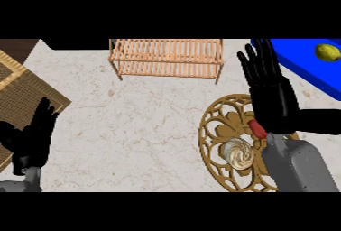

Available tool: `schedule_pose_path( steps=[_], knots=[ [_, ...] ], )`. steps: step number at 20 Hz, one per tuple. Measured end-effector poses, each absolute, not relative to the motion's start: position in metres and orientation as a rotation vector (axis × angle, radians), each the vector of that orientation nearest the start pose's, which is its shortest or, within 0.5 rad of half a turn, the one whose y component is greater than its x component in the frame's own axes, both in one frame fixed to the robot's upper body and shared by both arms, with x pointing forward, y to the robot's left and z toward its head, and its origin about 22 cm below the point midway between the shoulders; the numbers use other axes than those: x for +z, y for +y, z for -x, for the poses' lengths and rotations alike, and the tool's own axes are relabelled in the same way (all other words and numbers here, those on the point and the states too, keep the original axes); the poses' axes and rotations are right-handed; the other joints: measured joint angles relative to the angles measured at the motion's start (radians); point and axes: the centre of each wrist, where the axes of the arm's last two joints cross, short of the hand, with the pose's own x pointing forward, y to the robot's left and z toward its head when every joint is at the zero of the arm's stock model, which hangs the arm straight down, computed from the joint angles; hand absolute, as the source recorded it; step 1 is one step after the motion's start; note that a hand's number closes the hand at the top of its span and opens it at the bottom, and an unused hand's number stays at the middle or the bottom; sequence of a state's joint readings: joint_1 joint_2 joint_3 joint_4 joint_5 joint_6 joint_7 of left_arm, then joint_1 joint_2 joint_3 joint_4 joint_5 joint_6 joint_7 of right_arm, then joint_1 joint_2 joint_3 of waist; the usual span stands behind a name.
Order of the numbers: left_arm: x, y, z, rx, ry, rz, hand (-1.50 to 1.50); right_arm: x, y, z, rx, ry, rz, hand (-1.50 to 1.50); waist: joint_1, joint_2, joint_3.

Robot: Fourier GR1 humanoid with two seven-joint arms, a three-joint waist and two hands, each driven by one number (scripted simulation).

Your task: Pick the bell pepper from the placemat and place it in the tiered shelf

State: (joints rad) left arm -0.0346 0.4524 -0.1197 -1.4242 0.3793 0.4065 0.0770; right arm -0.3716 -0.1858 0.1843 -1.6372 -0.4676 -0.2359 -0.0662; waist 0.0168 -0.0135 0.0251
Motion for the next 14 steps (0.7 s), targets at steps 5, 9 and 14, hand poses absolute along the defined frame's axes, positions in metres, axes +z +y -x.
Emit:
schedule_pose_path(
  steps=[5, 9, 14],
  knots=[
    [-0.004, 0.317, -0.240, 0.156, -1.275, -0.303, 0.00, 0.116, -0.268, -0.304, 0.008, -1.930, -0.116, 1.50, -0.033, 0.011, -0.017],
    [-0.010, 0.308, -0.236, 0.123, -1.233, -0.233, 0.00, 0.106, -0.350, -0.294, 0.168, -1.739, 0.295, 1.50, -0.060, 0.026, -0.024],
    [-0.009, 0.298, -0.245, 0.074, -1.203, -0.150, 0.00, 0.085, -0.429, -0.277, 0.176, -1.604, 0.381, -1.50, -0.033, 0.020, -0.019]
  ],
)
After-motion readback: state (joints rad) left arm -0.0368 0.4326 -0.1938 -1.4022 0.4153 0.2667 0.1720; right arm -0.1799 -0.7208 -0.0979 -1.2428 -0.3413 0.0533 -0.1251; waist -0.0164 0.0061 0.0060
